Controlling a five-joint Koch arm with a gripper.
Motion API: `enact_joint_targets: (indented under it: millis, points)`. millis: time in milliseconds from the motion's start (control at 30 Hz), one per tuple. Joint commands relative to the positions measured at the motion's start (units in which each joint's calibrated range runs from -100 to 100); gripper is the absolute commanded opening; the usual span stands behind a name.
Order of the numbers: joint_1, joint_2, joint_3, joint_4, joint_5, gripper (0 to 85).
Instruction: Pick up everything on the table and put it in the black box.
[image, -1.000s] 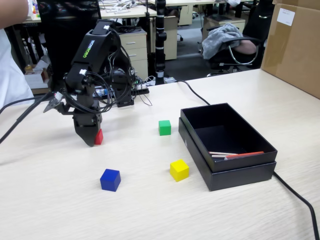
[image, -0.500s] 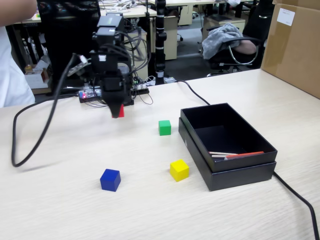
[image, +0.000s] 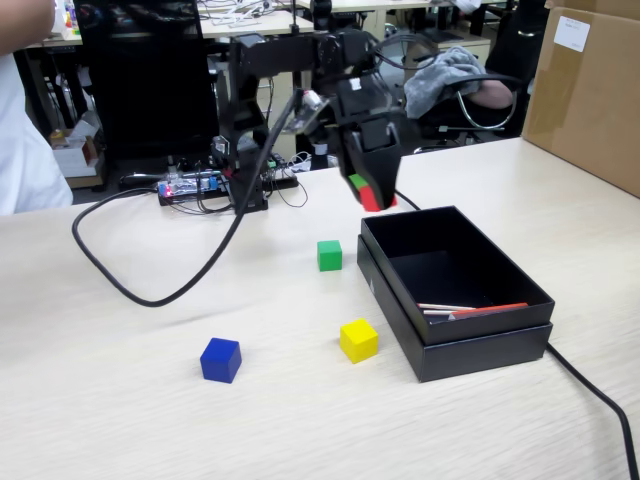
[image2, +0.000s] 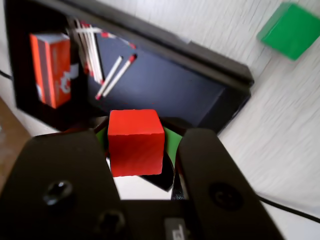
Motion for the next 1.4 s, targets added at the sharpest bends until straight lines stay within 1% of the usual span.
enact_joint_targets:
  millis: [0, 67, 300, 333, 367, 500, 533, 600, 667, 733, 767, 800, 867, 933, 967, 1033, 1133, 1233, 1367]
  points:
    - [1.6, 8.8, 8.6, 0.6, 1.3, 18.0]
    - [2.2, 16.8, 13.0, 0.6, 2.0, 18.0]
    - [2.5, 29.4, 14.9, 0.7, 2.5, 18.5]
    - [2.5, 30.3, 14.9, 0.7, 2.6, 20.5]
    - [2.5, 31.1, 14.9, 0.7, 2.6, 22.9]
    - [2.5, 32.0, 14.4, 0.7, 2.9, 23.3]
    - [2.5, 31.7, 14.0, 0.7, 3.2, 24.7]
    - [2.5, 30.0, 12.2, 0.7, 3.2, 27.9]
    - [2.3, 26.1, 10.4, 0.7, 3.2, 28.2]
    - [2.1, 21.7, 8.3, 0.7, 3.2, 34.0]
    - [1.9, 17.6, 6.4, 0.7, 3.2, 38.8]
    - [1.5, 13.5, 5.3, 0.7, 3.1, 41.6]
    - [0.3, 5.7, 4.1, 0.7, 3.2, 41.9]
    - [-1.2, -2.0, 2.1, 0.7, 3.1, 44.0]
    - [-2.7, -7.5, -0.4, 0.7, 3.0, 45.3]
    - [-4.7, -12.1, -3.2, 0.7, 2.2, 48.4]
    - [-8.9, -15.3, -5.7, 0.7, 1.2, 48.9]
    - [-13.3, -15.7, -6.7, 0.7, 0.9, 48.9]
    - [-17.7, -10.4, -6.9, 0.7, 0.6, 49.3]
